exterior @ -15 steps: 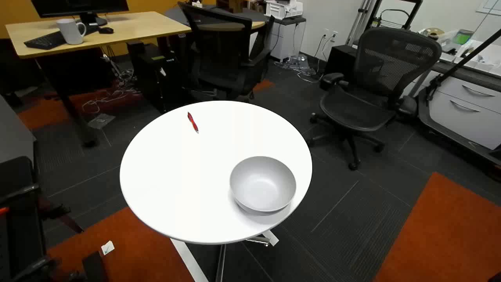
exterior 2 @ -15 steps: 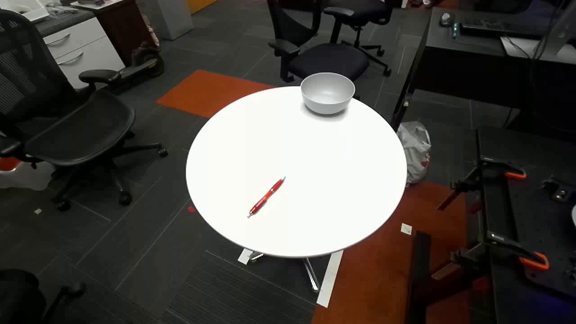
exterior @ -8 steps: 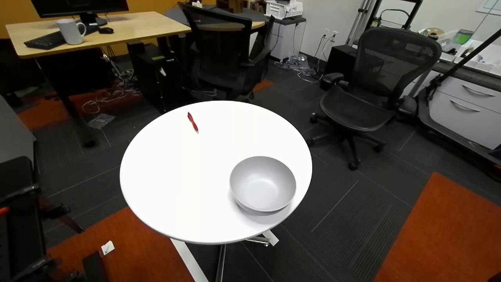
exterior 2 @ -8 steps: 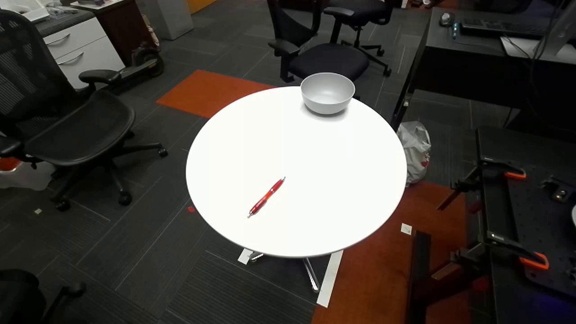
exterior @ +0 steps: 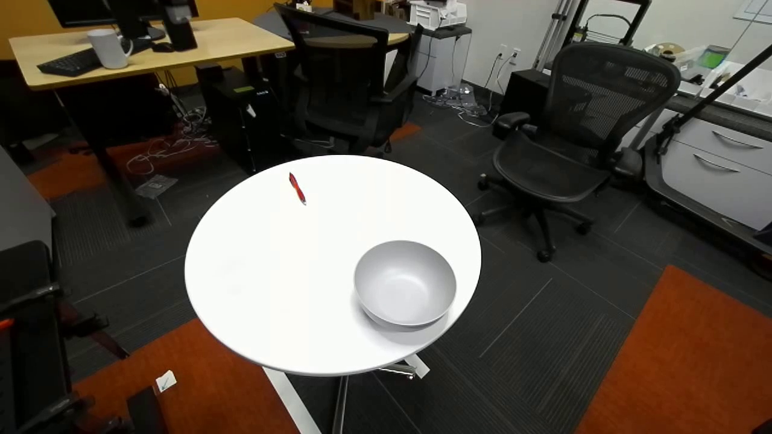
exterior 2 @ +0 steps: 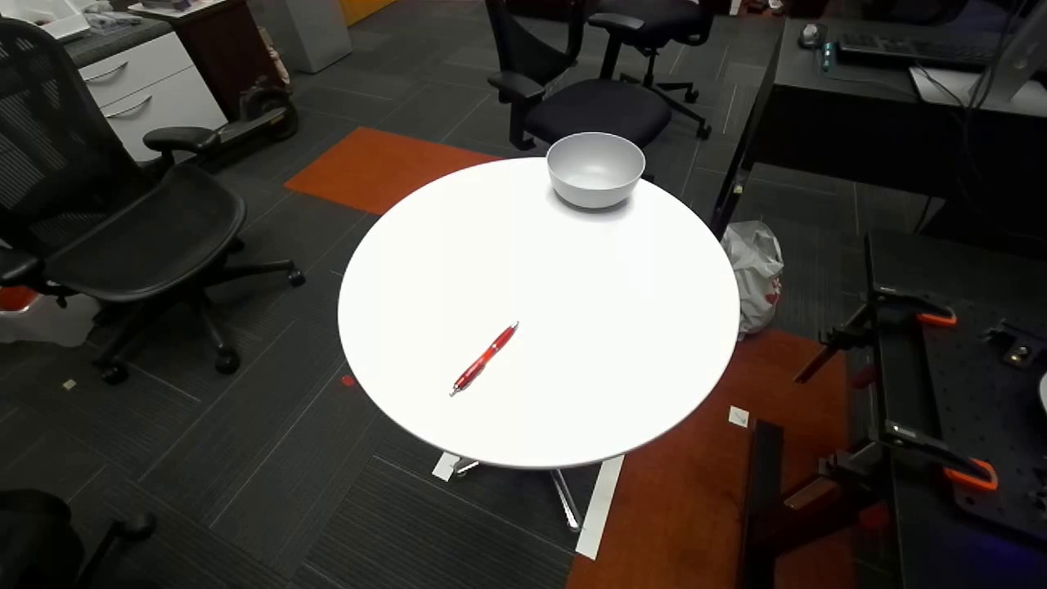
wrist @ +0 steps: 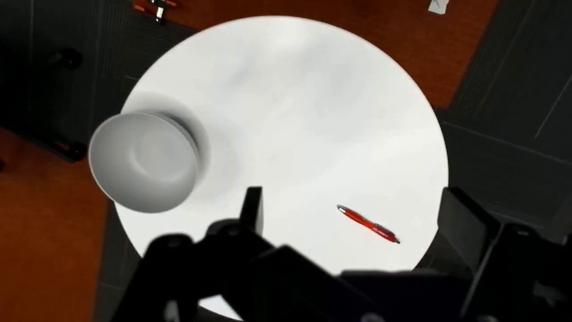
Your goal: Put the pen in the bowl
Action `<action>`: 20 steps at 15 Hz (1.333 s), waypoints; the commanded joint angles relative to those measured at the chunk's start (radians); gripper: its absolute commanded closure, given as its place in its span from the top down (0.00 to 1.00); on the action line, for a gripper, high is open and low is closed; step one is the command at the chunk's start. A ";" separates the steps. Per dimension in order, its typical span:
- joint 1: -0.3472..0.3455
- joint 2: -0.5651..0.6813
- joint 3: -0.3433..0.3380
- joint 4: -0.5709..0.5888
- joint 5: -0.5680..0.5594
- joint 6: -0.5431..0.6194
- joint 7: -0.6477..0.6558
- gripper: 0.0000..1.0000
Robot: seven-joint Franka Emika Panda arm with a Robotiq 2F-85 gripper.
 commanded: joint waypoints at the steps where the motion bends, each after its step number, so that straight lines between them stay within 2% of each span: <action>1: 0.041 0.135 0.032 0.023 -0.030 0.106 -0.106 1.00; 8: 0.076 0.373 0.091 0.058 -0.039 0.349 -0.374 1.00; 11: 0.066 0.457 0.119 0.100 -0.012 0.407 -0.541 1.00; 13: 0.053 0.510 0.141 0.141 0.033 0.402 -0.675 1.00; 14: 0.057 0.458 0.132 0.086 -0.007 0.401 -0.565 1.00; 16: 0.054 0.498 0.142 0.116 0.012 0.401 -0.629 1.00; 20: 0.052 0.511 0.143 0.132 0.012 0.401 -0.644 1.00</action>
